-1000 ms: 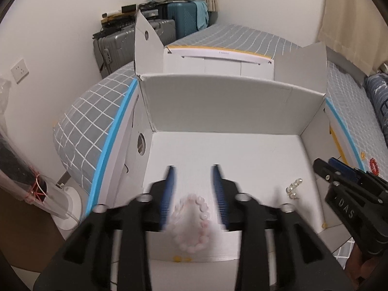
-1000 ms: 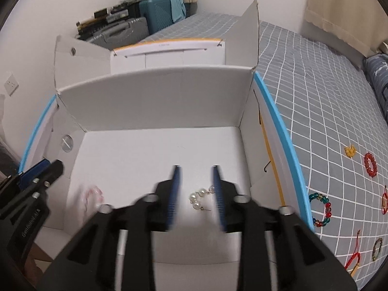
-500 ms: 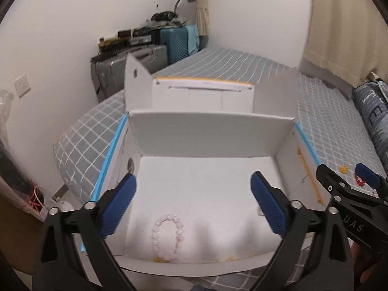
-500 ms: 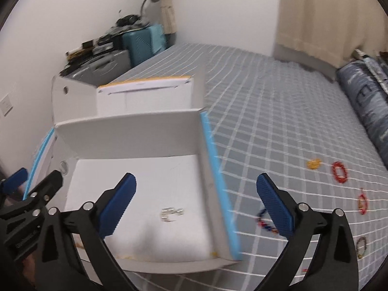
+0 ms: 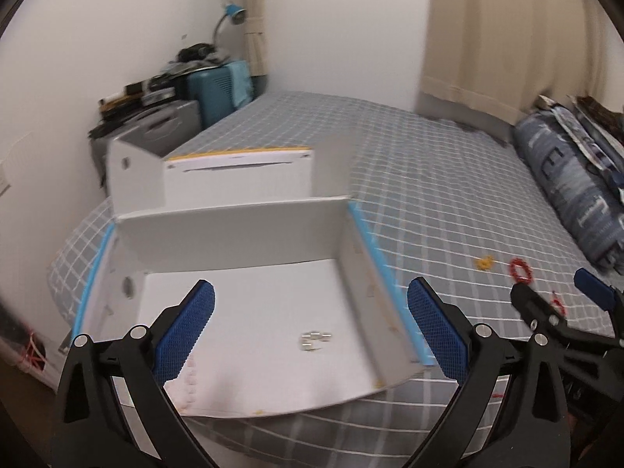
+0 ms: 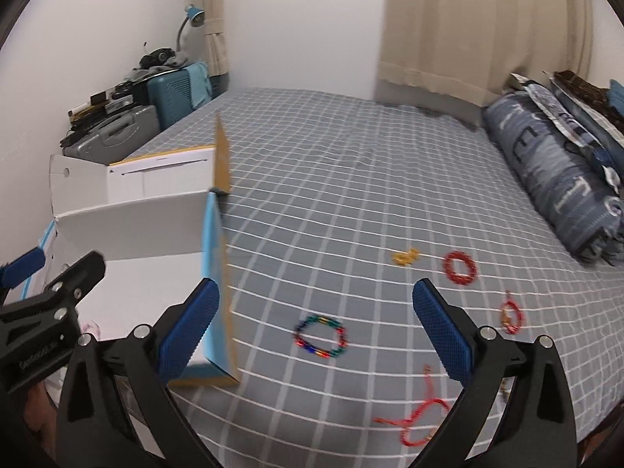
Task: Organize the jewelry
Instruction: 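Move both tools back over the bed toward the remaining bracelets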
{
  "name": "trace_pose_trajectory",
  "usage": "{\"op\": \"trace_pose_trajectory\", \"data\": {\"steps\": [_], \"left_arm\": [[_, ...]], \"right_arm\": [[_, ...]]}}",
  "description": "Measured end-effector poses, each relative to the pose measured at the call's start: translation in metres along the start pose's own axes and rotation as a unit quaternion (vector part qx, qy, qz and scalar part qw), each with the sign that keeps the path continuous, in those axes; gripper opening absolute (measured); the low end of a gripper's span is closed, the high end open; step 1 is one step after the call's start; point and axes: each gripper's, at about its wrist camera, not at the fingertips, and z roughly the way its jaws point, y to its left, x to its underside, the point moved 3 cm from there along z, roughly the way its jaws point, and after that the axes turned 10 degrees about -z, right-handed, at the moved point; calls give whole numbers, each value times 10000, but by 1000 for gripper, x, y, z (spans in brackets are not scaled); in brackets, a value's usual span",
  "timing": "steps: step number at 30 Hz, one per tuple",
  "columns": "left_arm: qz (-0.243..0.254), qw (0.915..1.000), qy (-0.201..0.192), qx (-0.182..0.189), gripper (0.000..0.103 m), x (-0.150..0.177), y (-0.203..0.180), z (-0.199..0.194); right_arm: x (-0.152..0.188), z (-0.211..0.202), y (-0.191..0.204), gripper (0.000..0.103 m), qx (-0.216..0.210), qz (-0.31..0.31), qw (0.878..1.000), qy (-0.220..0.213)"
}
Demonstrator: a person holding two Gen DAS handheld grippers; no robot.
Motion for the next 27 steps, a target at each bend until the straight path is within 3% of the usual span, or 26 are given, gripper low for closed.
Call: {"op": "trace_pose_trajectory", "data": {"steps": [13, 27], "left_arm": [[463, 9971, 384, 476, 97, 30, -96, 19], [906, 9864, 1202, 657, 97, 87, -176, 98]], "right_arm": [[58, -14, -82, 96, 323, 333, 9984, 318], [131, 26, -123, 95, 177, 558, 9939, 934]]}}
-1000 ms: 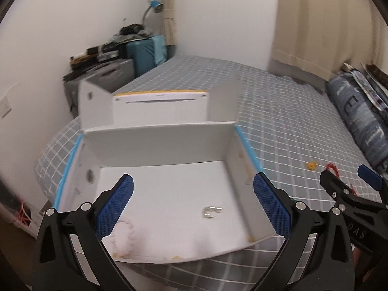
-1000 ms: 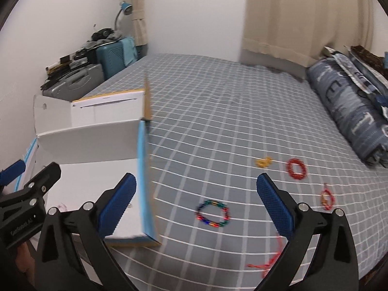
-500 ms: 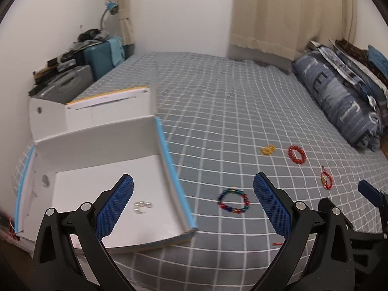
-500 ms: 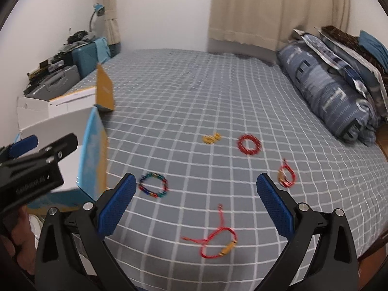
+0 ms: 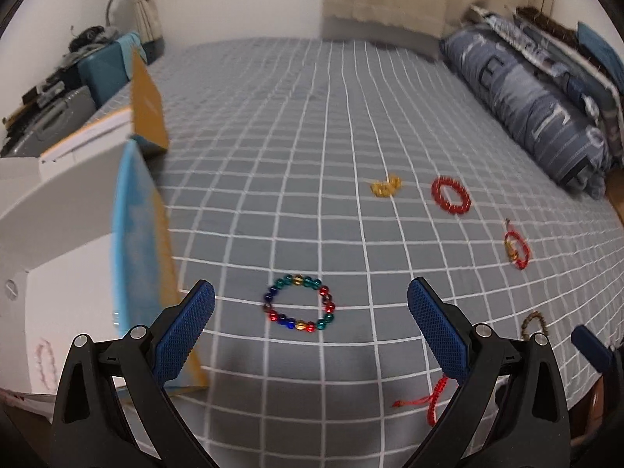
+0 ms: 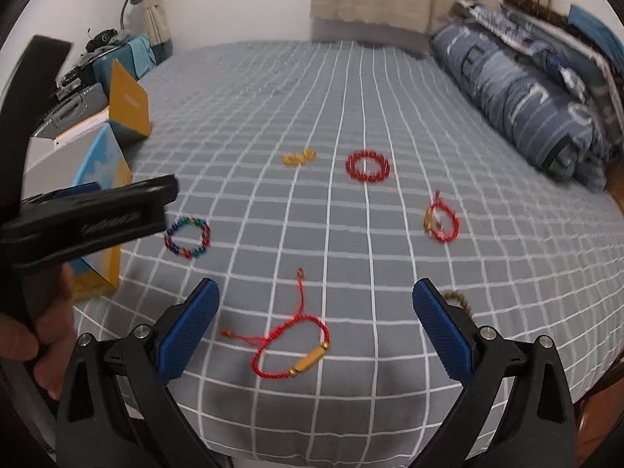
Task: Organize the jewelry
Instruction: 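Move both tools back over the bed toward the remaining bracelets, then grasp the multicolour glass bead bracelet with the left tool while the right tool grasps the red cord bracelet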
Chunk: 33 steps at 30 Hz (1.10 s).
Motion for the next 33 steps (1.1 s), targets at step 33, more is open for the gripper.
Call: {"op": "trace_pose_trajectory", "data": {"steps": [33], "left_arm": [[-142, 9955, 884, -313, 79, 27, 11, 107]], "right_arm": [[50, 91, 3, 85, -495, 134, 9924, 1115]]}}
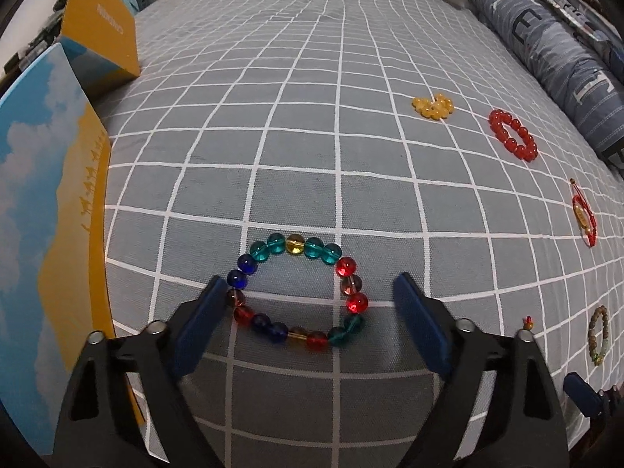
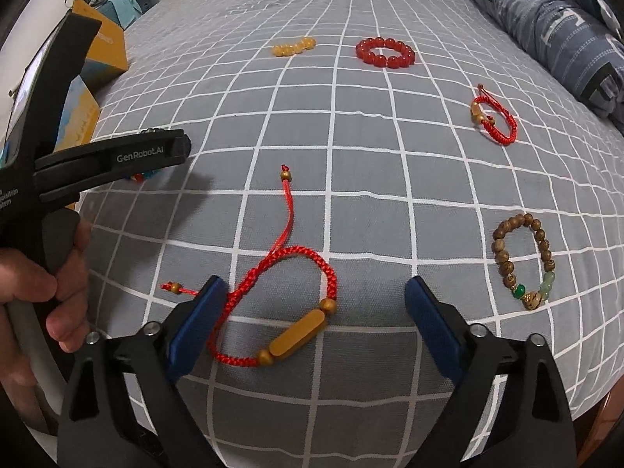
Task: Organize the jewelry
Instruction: 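Grasp the multicolour glass bead bracelet with the left tool while the right tool grasps the red cord bracelet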
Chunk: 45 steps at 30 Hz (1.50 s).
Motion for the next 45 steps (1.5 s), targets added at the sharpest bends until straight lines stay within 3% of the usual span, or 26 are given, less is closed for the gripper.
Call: {"op": "trace_pose_trajectory", "data": {"steps": [8, 14, 19, 45], "left_arm": [[-1, 10000, 33, 19, 46, 0, 1, -4], [97, 9999, 94, 76, 18, 1, -1, -7], [46, 9995, 161, 260, 18, 1, 1, -11], [199, 9984, -216, 476, 18, 0, -2, -54]], "right_arm": [[0, -3, 8, 64, 48, -168, 9998, 3], [-2, -5, 9, 36, -3, -180, 9998, -19], [-4, -7, 13, 8, -53, -237, 9997, -49], [-12, -27, 16, 7, 88, -205, 9992, -327]]}}
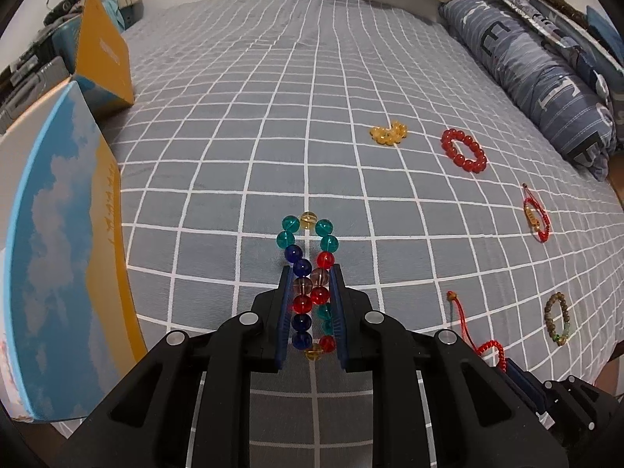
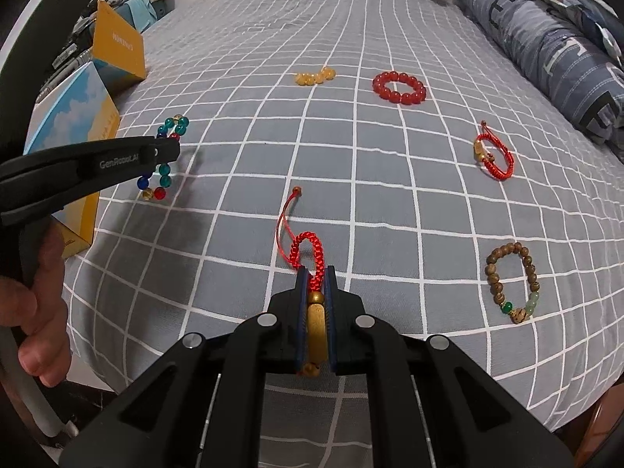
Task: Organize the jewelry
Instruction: 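Grasp the multicolour glass bead bracelet with the left tool while the right tool grasps the red cord bracelet, then carry the multicolour bracelet and red cord bracelet with both tools into the box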
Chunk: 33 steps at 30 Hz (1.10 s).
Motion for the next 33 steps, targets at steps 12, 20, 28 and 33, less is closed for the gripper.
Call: {"op": "trace_pose_trajectory", "data": {"steps": [12, 20, 28, 33], "left_arm": [[48, 9996, -258, -41, 18, -3, 1, -25], [47, 9988, -472, -87, 18, -7, 7, -44], [15, 9976, -696, -32, 18, -12, 13, -66], [-5, 9962, -872, -10, 18, -15, 17, -82]], "right_arm": [[-10, -11, -1, 7, 164, 42, 9996, -247], [-28, -25, -3, 7, 315, 54, 9981, -526], [-48, -38, -3, 7, 501, 4, 9956, -797], [-63, -48, 2, 7, 571, -67, 9938, -956]]}}
